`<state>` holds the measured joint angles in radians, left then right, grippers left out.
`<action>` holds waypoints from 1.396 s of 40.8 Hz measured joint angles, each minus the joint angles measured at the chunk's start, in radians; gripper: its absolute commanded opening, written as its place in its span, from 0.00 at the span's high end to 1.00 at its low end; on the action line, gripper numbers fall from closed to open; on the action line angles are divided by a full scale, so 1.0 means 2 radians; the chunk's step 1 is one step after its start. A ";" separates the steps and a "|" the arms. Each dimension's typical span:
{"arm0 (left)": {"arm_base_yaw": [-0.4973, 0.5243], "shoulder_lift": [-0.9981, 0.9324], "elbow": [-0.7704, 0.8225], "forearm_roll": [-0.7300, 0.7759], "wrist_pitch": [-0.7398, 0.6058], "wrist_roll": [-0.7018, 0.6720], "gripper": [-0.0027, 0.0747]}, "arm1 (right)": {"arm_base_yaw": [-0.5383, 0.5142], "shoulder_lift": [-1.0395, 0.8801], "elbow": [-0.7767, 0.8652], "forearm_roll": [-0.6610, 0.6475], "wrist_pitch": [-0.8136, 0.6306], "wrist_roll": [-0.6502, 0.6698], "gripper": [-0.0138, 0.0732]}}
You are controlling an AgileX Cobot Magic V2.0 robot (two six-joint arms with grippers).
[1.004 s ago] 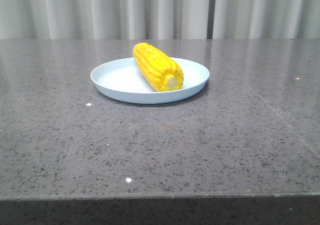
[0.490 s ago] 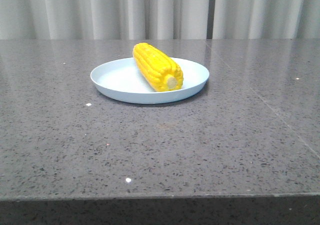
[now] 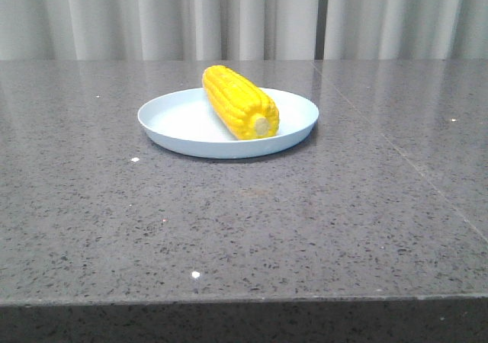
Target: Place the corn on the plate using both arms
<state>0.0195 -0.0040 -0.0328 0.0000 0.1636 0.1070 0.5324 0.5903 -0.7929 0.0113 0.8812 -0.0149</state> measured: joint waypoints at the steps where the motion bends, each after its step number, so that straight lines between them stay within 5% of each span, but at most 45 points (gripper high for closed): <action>1: -0.003 0.000 0.006 0.000 -0.015 0.000 0.99 | 0.000 -0.001 0.000 0.000 0.000 0.000 0.92; 11: -0.018 0.000 0.019 -0.003 -0.070 -0.001 0.99 | 0.000 -0.001 0.000 0.000 0.002 0.000 0.92; 51: -0.018 0.000 0.019 -0.004 -0.071 -0.001 0.99 | 0.000 -0.002 0.001 0.000 0.003 0.000 0.92; 57: -0.018 0.000 0.019 -0.004 -0.071 -0.001 0.99 | -0.026 -0.031 0.040 -0.002 -0.041 0.000 0.92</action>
<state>-0.0167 -0.0040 0.0051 -0.0088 0.0213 0.1054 0.4810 0.5282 -0.7126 0.0077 0.7986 -0.0149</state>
